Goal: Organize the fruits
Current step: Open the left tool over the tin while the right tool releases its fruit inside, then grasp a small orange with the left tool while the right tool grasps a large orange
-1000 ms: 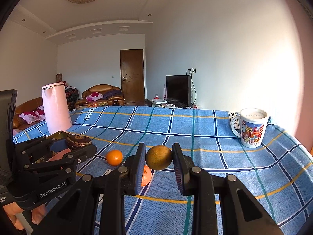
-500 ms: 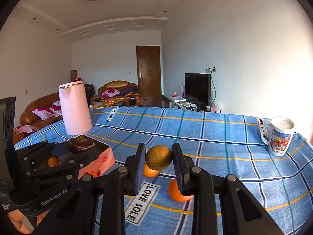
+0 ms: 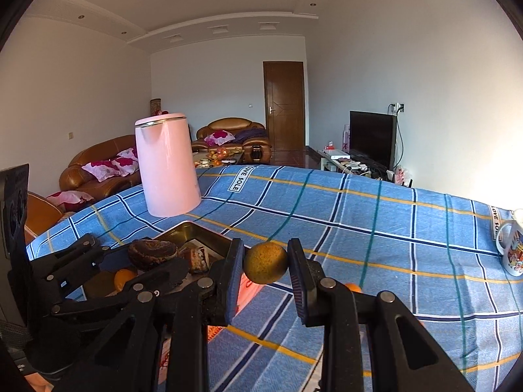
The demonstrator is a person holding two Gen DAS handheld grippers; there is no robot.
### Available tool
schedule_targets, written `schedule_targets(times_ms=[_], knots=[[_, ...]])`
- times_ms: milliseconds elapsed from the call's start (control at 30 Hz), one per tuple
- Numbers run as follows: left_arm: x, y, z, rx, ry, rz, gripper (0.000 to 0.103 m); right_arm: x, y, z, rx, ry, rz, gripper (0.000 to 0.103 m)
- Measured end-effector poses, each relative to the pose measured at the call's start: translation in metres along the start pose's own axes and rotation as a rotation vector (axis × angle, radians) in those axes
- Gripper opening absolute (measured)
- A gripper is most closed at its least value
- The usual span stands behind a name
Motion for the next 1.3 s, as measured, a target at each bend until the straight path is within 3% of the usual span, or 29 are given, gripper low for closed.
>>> schedule_targets(times_ms=[333, 733, 833, 900, 967, 1000, 1167, 1300], knots=[[0.003, -0.005, -0.039, 0.039, 0.063, -0.035, 0.043, -0.006, -0.04, -0.044, 0.089, 0.041, -0.084, 0.029], [-0.001, -0.006, -0.052, 0.073, 0.069, -0.059, 0.045, -0.017, -0.062, -0.06, 0.179, 0.04, -0.164, 0.032], [0.003, 0.001, -0.048, 0.065, 0.073, -0.042, 0.055, -0.017, -0.055, -0.052, 0.148, 0.029, -0.161, 0.045], [0.006, 0.007, -0.038, 0.053, 0.061, -0.023, 0.071, -0.017, -0.044, -0.042, 0.147, 0.006, -0.145, 0.051], [0.008, 0.012, -0.024, 0.035, 0.043, -0.006, 0.079, -0.02, -0.027, -0.025, 0.119, 0.001, -0.13, 0.061], [0.007, 0.014, -0.014, 0.02, 0.029, -0.005, 0.08, -0.022, -0.018, -0.013, 0.088, 0.001, -0.122, 0.067], [-0.001, 0.011, 0.041, -0.049, -0.053, -0.037, 0.08, -0.049, 0.018, 0.063, -0.141, -0.02, -0.176, 0.071], [-0.012, -0.005, 0.079, -0.085, -0.11, -0.086, 0.08, -0.079, 0.022, 0.108, -0.183, -0.121, -0.269, 0.072]])
Point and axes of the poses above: each gripper's, at about its wrist camera, not at the fingertips, and y roughly against the way its jaws point, z to its right, x to its top, the point moved 8 cm from there along -y, roughly the way its jaws point, and after that the axes turned 14 degrees about y, right-handed, at the moved point
